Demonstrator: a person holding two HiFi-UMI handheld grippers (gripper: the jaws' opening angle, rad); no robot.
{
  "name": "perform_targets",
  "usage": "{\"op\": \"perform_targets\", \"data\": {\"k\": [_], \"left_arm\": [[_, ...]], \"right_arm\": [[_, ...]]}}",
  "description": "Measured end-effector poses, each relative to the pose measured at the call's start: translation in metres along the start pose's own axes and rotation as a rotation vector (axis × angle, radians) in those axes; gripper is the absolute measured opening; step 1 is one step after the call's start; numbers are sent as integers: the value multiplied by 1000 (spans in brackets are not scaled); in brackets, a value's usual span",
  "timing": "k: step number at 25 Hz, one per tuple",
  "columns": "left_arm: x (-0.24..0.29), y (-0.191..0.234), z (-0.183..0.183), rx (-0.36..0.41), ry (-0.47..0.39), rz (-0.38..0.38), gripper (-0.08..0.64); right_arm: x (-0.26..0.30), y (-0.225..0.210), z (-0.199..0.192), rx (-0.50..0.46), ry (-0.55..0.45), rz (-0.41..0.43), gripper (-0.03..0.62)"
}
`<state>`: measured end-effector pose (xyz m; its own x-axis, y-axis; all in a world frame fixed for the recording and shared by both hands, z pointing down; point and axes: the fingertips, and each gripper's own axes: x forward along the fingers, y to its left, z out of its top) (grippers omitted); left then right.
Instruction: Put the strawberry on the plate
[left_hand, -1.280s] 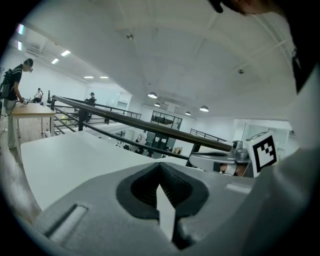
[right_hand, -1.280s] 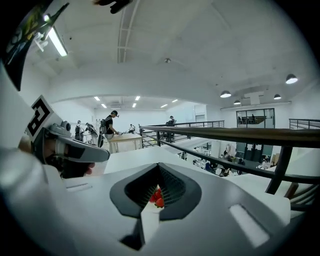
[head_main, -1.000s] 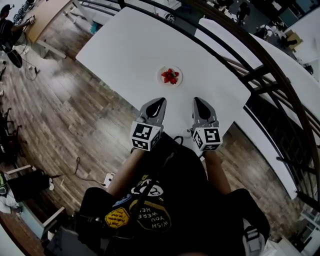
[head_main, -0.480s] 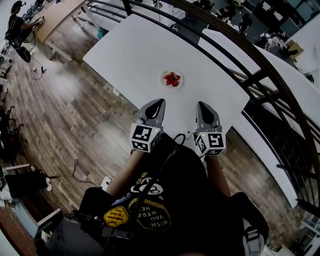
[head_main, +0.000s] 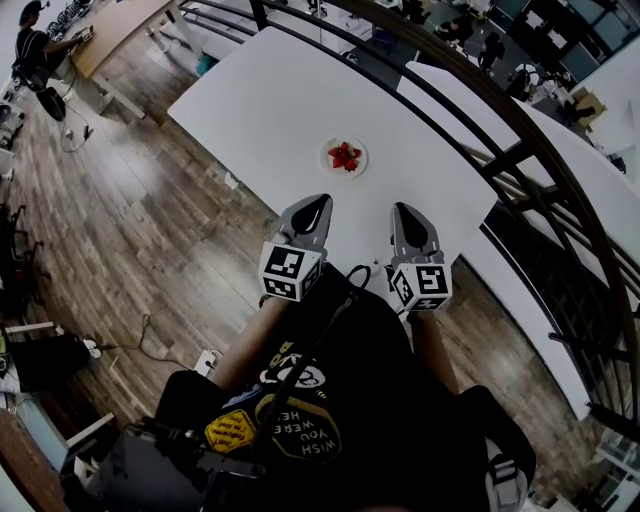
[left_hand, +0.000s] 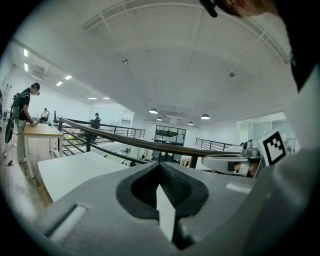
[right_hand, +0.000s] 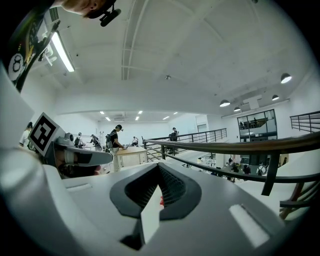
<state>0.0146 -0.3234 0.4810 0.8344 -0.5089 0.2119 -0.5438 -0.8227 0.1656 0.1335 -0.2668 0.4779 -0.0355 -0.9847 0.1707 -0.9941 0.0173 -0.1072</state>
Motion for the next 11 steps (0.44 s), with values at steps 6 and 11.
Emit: {"op": "perform_targets", "data": {"k": [6, 11], "left_arm": [[-3, 2, -5, -19, 11, 15, 2], [-8, -2, -7, -14, 7, 13, 2]], "right_arm": [[2, 1, -5, 8, 12, 18, 3], [-2, 5, -5, 6, 16, 32, 3]]}}
